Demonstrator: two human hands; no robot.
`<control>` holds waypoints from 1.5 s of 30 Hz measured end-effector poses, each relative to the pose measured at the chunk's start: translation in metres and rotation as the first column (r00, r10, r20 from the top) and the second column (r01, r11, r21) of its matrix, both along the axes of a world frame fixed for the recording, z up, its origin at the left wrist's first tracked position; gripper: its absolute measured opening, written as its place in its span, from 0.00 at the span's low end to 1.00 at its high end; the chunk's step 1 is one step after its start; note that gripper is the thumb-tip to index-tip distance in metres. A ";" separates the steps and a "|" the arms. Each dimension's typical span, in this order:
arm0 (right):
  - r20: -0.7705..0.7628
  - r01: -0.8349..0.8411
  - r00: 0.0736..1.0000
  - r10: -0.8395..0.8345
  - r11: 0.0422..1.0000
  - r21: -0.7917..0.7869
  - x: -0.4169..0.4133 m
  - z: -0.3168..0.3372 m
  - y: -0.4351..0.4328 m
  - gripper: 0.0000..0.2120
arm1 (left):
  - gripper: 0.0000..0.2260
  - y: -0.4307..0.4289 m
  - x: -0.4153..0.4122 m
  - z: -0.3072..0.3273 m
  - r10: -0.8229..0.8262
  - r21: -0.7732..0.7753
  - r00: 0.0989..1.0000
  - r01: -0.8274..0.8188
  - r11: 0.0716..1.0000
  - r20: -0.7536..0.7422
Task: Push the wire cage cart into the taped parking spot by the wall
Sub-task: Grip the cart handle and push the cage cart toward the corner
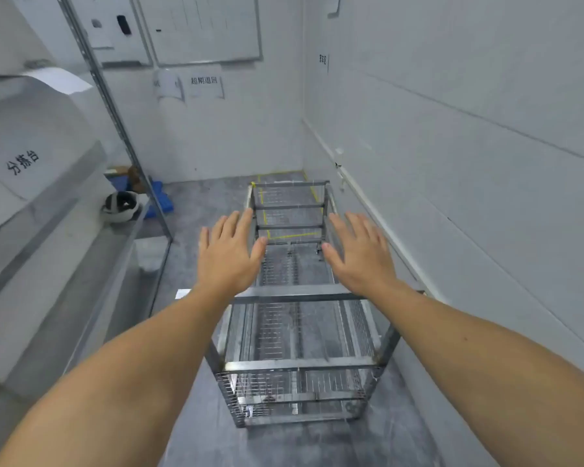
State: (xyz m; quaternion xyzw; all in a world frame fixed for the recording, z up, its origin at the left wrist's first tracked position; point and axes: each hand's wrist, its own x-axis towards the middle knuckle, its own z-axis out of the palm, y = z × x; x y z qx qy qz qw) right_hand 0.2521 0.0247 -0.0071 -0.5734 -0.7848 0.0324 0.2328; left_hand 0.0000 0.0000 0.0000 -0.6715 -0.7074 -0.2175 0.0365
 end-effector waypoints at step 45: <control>0.217 0.054 0.976 -0.034 0.995 -0.084 0.037 -0.101 0.060 0.27 | 0.24 0.048 -0.008 -0.109 -0.117 -0.116 0.978 0.098 0.988 -0.170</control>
